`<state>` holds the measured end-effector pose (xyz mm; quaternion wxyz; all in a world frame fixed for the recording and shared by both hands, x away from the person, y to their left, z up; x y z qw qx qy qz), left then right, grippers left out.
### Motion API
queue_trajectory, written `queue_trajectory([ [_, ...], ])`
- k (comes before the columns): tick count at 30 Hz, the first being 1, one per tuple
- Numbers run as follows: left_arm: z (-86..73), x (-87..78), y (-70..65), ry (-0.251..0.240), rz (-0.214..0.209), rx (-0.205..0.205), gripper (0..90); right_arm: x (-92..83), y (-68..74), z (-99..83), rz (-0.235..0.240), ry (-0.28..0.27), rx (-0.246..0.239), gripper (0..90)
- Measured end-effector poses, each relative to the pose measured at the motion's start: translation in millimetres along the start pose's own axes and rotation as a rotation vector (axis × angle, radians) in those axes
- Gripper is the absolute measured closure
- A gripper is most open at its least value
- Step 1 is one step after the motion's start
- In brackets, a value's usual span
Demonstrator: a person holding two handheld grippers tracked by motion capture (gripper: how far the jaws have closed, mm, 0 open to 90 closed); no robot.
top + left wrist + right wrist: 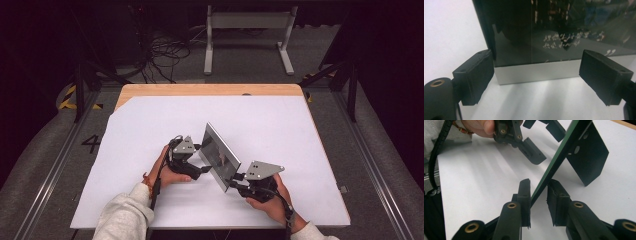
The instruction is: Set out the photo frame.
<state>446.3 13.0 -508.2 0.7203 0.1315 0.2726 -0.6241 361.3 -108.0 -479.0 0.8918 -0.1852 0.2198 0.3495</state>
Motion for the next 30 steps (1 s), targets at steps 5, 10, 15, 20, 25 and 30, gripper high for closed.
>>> queue_trajectory([
  [5, 2.8, 2.8, 4.0, 0.001, -0.012, 0.004, 13.0, 1.3, 0.5, 1.7, -0.022, -0.005, 0.011, 72.7],
  [10, 2.6, 10.6, 5.5, 0.027, -0.048, 0.002, 11.0, 4.7, 3.2, -0.9, -0.037, 0.003, 0.018, 71.8],
  [15, -2.6, 13.4, 7.1, 0.069, -0.069, 0.003, 10.5, 6.3, 3.5, -2.3, -0.042, 0.003, 0.024, 73.2],
  [20, -4.3, 10.8, 5.5, 0.083, -0.065, 0.003, 15.5, 5.0, 1.6, -3.5, -0.043, 0.004, 0.029, 74.3],
  [25, -6.1, 8.7, 3.7, 0.099, -0.055, 0.007, 17.0, 3.6, -2.6, -5.3, -0.035, 0.009, 0.046, 75.9],
  [30, -8.5, 7.7, -0.3, 0.097, -0.052, 0.020, 18.1, 1.6, -7.8, -7.8, -0.040, 0.015, 0.052, 77.4],
])
Point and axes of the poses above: each handheld gripper's, and its own axes: x roughly forward along the jaws, z roughly out of its top, y roughly to its left, the point moved 10 cm from there along x, roughly forward along the jaws, and after that the axes turned 14 degrees about -z, right-handed, at the moved point
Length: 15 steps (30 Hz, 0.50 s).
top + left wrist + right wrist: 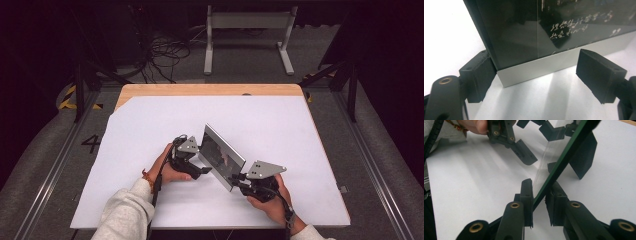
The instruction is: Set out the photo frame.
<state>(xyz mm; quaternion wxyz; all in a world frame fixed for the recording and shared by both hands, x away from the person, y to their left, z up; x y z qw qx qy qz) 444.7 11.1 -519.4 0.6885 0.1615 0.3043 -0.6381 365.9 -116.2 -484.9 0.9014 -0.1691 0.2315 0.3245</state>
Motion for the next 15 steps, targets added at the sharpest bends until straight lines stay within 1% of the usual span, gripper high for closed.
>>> queue_trajectory([
  [1, 0.0, 0.0, 0.0, 0.000, 0.000, 0.000, 18.4, -0.4, -1.1, -0.4, -0.002, 0.003, 0.010, 77.5],
  [2, -0.9, -0.8, -1.2, -0.005, -0.001, -0.006, 18.7, -0.9, -2.0, -0.7, -0.005, 0.004, 0.012, 77.0],
  [4, -1.3, -1.4, -1.6, -0.004, 0.000, -0.003, 19.2, -1.3, -2.6, -0.8, -0.011, 0.005, 0.010, 76.0],
  [6, -0.3, -1.3, -1.9, -0.011, 0.002, -0.006, 19.5, -3.6, -5.6, 0.0, -0.034, -0.001, 0.004, 73.4],
  [7, 1.2, -1.0, -1.6, -0.023, 0.004, -0.005, 19.2, -6.0, -6.7, 1.4, -0.039, -0.011, 0.009, 73.5],
  [8, 3.3, -0.6, -1.7, -0.041, 0.005, -0.014, 18.4, -8.3, -7.6, 2.8, -0.044, -0.019, 0.010, 73.5],
  [9, 4.9, -0.5, -1.0, -0.050, 0.012, -0.010, 17.0, -10.7, -8.5, 4.5, -0.050, -0.030, 0.009, 74.3],
  [12, 10.6, -0.1, -0.2, -0.087, 0.026, -0.016, 16.4, -17.5, -9.5, 9.9, -0.057, -0.062, 0.013, 78.1],
  [13, 11.3, 0.1, -0.1, -0.090, 0.027, -0.013, 16.3, -18.8, -9.7, 10.5, -0.061, -0.067, 0.006, 78.6],
  [15, 12.9, 0.8, -0.2, -0.098, 0.023, -0.012, 16.1, -18.6, -9.4, 10.3, -0.058, -0.070, 0.012, 79.0],
])
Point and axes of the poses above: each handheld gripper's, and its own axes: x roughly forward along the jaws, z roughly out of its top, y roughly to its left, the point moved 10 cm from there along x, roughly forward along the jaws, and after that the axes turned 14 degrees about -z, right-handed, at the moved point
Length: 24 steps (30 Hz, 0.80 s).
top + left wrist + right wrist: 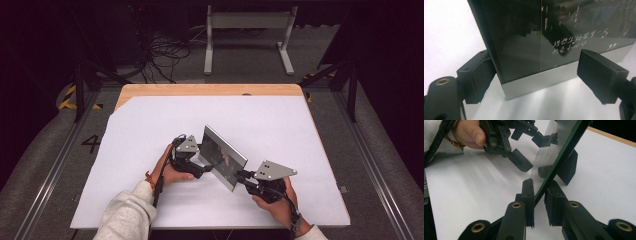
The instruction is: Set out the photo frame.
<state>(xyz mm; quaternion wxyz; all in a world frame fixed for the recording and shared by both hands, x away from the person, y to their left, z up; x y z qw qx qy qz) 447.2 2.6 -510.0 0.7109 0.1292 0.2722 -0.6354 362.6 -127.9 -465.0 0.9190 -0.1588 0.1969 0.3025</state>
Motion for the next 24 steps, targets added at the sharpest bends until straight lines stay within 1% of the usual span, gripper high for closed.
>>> queue_trajectory([
  [1, 0.8, 0.7, -0.6, -0.008, -0.007, -0.004, 16.2, 0.4, 0.1, -0.2, 0.005, 0.000, 0.007, 79.2],
  [2, 0.8, 1.2, -1.6, -0.004, -0.014, -0.003, 16.3, 0.6, 0.1, -0.2, 0.006, 0.000, 0.008, 79.2],
  [4, 0.7, 2.8, -2.4, -0.001, -0.012, -0.007, 15.2, 0.6, 0.0, -0.2, 0.001, 0.000, 0.005, 79.3],
  [7, -0.1, 0.6, -1.7, -0.007, -0.022, -0.017, 17.2, 0.5, 0.2, -0.3, 0.002, 0.001, 0.009, 79.3],
  [9, -1.0, -0.9, -2.5, -0.002, -0.027, -0.019, 19.2, 0.5, -0.2, -0.4, 0.002, 0.000, 0.008, 79.5],
  [15, -5.0, -5.8, -7.7, 0.016, -0.029, -0.030, 18.8, 2.0, -2.6, -0.4, 0.005, -0.001, 0.014, 80.0],
  [18, -8.0, -8.6, -11.0, 0.019, -0.021, -0.026, 19.0, 3.1, -4.7, -0.1, 0.000, 0.000, 0.019, 80.0],
  [24, -13.3, -13.2, -18.0, 0.029, -0.002, -0.030, 19.7, 4.5, -8.4, 0.0, 0.011, 0.000, 0.034, 79.9],
])
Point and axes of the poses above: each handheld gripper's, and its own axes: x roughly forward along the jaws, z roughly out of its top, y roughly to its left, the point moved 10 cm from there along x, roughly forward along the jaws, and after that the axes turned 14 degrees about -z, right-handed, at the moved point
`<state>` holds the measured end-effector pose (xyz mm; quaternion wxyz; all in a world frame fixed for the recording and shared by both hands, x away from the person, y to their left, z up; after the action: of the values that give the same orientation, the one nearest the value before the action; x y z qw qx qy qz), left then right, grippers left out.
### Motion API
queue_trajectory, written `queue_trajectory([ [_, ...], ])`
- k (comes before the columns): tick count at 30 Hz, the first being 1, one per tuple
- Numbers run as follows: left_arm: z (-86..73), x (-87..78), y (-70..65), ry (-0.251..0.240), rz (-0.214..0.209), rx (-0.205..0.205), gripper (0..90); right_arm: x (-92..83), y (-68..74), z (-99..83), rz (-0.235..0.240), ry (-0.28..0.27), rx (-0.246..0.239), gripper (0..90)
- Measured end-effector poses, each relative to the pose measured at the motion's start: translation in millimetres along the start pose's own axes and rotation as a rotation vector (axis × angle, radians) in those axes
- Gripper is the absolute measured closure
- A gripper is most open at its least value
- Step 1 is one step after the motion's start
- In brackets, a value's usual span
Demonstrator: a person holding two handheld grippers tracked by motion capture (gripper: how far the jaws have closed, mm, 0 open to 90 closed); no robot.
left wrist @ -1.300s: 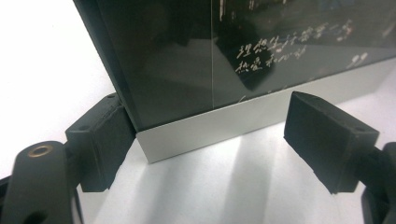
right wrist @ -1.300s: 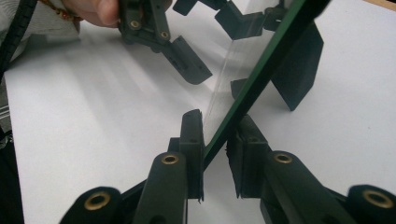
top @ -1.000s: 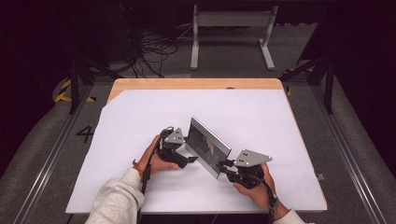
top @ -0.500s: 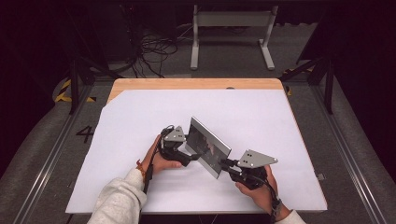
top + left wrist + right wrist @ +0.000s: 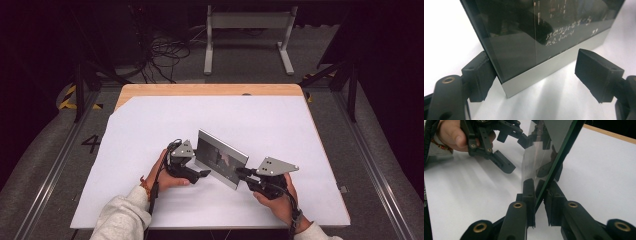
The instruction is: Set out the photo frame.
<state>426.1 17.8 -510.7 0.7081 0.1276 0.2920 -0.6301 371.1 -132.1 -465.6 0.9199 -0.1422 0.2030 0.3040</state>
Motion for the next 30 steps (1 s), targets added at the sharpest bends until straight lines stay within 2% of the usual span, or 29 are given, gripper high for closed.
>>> queue_trajectory([
  [11, -7.5, -7.7, -10.7, 0.032, 0.008, 0.004, 20.2, 1.2, -2.4, -0.3, -0.001, 0.002, 0.007, 78.5],
  [16, -2.3, -6.2, -8.3, 0.002, 0.021, 0.016, 21.0, 1.0, -3.3, -0.3, -0.009, 0.003, 0.005, 77.8],
  [20, 4.8, -7.4, -6.3, -0.036, 0.023, 0.028, 21.4, -2.2, -4.4, -0.1, -0.014, 0.002, -0.002, 78.4],
  [23, 11.2, -9.9, -4.2, -0.081, 0.025, 0.020, 22.5, -7.2, -7.0, 0.8, -0.005, -0.006, 0.008, 80.5],
  [27, 11.5, -7.9, -4.3, -0.074, 0.023, 0.031, 25.3, -8.4, -6.6, 1.0, -0.008, -0.004, 0.004, 80.9],
  [30, 10.9, -9.7, -1.3, -0.068, 0.050, 0.032, 32.2, -8.0, -6.8, 0.9, -0.005, -0.004, 0.006, 81.0],
])
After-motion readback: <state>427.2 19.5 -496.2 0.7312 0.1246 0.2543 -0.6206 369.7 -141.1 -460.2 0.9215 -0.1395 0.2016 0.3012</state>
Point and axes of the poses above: each handheld gripper's, and its own axes: x roughly forward along the jaws, z roughly out of its top, y roughly to its left, the point moved 10 cm from there along x, roughly forward along the jaws, and after that the axes turned 14 degrees about -z, right-handed, at the moved point
